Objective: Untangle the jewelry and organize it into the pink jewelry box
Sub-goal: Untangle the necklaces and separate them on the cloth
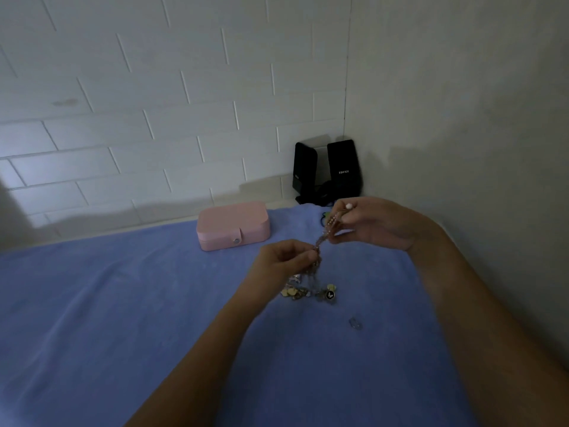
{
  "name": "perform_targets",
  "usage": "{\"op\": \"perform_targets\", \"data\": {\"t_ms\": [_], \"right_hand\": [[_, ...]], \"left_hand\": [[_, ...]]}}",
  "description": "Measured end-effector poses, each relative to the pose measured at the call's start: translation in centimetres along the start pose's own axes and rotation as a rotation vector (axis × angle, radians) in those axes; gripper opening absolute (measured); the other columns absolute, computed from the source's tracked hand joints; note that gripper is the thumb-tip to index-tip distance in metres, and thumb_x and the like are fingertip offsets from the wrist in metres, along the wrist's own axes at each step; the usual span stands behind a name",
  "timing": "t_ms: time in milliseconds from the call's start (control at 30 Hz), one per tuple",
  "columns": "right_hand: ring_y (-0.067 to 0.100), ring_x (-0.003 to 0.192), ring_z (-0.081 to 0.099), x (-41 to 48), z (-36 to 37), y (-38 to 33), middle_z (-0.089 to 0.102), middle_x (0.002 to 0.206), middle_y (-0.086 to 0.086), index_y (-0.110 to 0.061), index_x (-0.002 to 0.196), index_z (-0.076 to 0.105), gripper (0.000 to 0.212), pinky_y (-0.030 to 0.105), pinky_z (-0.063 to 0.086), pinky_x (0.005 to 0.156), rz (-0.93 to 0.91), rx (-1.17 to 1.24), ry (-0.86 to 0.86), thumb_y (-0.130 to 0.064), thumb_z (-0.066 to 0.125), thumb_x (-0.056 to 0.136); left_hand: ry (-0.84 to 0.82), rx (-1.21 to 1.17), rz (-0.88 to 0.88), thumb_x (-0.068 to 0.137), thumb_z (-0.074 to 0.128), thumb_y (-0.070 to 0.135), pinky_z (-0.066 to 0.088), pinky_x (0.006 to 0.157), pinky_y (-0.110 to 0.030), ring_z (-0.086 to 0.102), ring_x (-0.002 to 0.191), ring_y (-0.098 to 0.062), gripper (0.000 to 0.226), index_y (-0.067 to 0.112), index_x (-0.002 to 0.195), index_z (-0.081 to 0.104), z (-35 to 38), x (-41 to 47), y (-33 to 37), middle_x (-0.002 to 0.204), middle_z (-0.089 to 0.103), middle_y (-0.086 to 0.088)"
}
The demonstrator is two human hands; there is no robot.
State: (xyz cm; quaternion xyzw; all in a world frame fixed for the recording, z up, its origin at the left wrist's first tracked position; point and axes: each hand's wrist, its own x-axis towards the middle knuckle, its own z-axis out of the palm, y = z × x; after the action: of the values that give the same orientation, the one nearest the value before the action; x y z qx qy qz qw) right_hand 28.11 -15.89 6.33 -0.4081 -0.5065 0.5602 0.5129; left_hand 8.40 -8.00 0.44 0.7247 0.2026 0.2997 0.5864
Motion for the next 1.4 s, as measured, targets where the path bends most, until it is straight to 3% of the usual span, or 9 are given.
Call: {"op": "perform_targets", "data": {"t_ms": [267, 367, 467, 600, 733, 867, 1067, 1233, 1400], "right_hand": [[0.012, 0.057, 0.059, 1.0, 1.1, 1.0, 0.058, 0.063, 0.003, -0.004, 0.087, 0.056, 0.004, 0.025, 0.052, 0.059, 0.060, 0.026, 0.080, -0.001, 0.053, 0.086], [0.012, 0.060, 0.061, 1.5, 0.9, 1.4, 0.062, 0.066, 0.003, -0.003, 0.089, 0.057, 0.009, 0.027, 0.056, 0.065, 0.109, 0.025, 0.138, -0.009, 0.051, 0.087], [0.011, 0.053, 0.054, 1.6, 0.6, 1.6, 0.055, 0.061, 0.002, -0.005, 0.086, 0.057, 0.008, 0.029, 0.057, 0.070, 0.133, 0.004, 0.154, -0.011, 0.052, 0.088], [0.004, 0.041, 0.033, 1.9, 0.8, 1.6, 0.045, 0.056, -0.002, -0.009, 0.086, 0.056, 0.012, 0.015, 0.036, 0.043, 0.158, -0.130, 0.220, -0.010, 0.048, 0.095], [0.001, 0.034, 0.026, 1.9, 0.5, 1.5, 0.054, 0.054, 0.000, -0.008, 0.085, 0.056, 0.013, 0.011, 0.022, 0.033, 0.233, -0.243, 0.267, -0.007, 0.048, 0.096], [0.002, 0.033, 0.027, 1.6, -0.3, 1.9, 0.055, 0.059, 0.005, -0.005, 0.084, 0.058, 0.014, 0.013, 0.022, 0.032, 0.365, -0.388, 0.333, -0.007, 0.051, 0.095], [0.003, 0.033, 0.031, 1.6, -0.3, 2.1, 0.061, 0.065, 0.007, -0.001, 0.099, 0.062, 0.010, 0.016, 0.024, 0.035, 0.479, -0.631, 0.387, -0.006, 0.058, 0.091], [0.001, 0.036, 0.035, 0.6, 0.1, 0.3, 0.070, 0.069, 0.002, -0.008, 0.101, 0.065, 0.017, 0.014, 0.030, 0.037, 0.562, -0.883, 0.311, -0.008, 0.066, 0.084], [0.005, 0.036, 0.028, -0.6, 0.3, -2.0, 0.074, 0.081, 0.011, -0.003, 0.095, 0.067, 0.012, 0.015, 0.024, 0.035, 0.460, -0.845, 0.325, -0.003, 0.057, 0.089]], "left_hand": [[-0.060, -0.019, -0.054, 0.084, 0.064, 0.004, 0.050, 0.072, -0.024, 0.059, 0.070, -0.014, 0.008, 0.009, 0.080, 0.068, -1.8, -1.2, -0.7, 0.074, 0.066, -0.005], [-0.011, -0.081, -0.068, 0.083, 0.065, 0.004, 0.052, 0.075, -0.027, 0.061, 0.069, -0.016, 0.004, 0.003, 0.080, 0.066, -2.3, -1.0, -0.9, 0.074, 0.067, -0.008], [0.051, 0.011, -0.102, 0.079, 0.070, 0.006, 0.055, 0.074, -0.025, 0.064, 0.069, -0.016, 0.007, 0.004, 0.073, 0.069, -2.8, -0.6, -1.4, 0.070, 0.069, -0.007], [0.030, 0.103, -0.143, 0.082, 0.069, 0.010, 0.055, 0.075, -0.023, 0.065, 0.075, -0.019, 0.012, -0.001, 0.075, 0.067, -2.8, -0.7, -1.5, 0.076, 0.069, -0.012], [0.028, -0.232, -0.186, 0.092, 0.052, 0.009, 0.054, 0.086, -0.029, 0.067, 0.087, -0.022, 0.024, 0.006, 0.071, 0.064, -2.8, -0.8, -0.5, 0.086, 0.070, -0.015], [0.087, -0.479, -0.228, 0.096, 0.042, 0.011, 0.054, 0.085, -0.038, 0.062, 0.065, -0.021, 0.032, 0.010, 0.064, 0.051, -3.0, -0.7, 0.1, 0.058, 0.056, -0.005], [0.183, -0.517, -0.188, 0.098, 0.040, 0.014, 0.057, 0.063, -0.029, 0.049, 0.049, -0.012, 0.031, 0.012, 0.067, 0.042, -3.2, -0.8, 0.8, 0.052, 0.042, 0.001], [0.249, -0.552, -0.135, 0.097, 0.041, 0.021, 0.033, 0.039, -0.017, 0.033, 0.042, -0.007, 0.026, 0.017, 0.071, 0.041, -4.4, -0.7, 1.1, 0.053, 0.037, 0.006], [0.315, -0.467, -0.152, 0.096, 0.044, 0.019, 0.022, 0.035, -0.015, 0.032, 0.042, -0.006, 0.026, 0.017, 0.070, 0.044, -5.5, -0.6, 0.9, 0.057, 0.044, 0.005]]}}
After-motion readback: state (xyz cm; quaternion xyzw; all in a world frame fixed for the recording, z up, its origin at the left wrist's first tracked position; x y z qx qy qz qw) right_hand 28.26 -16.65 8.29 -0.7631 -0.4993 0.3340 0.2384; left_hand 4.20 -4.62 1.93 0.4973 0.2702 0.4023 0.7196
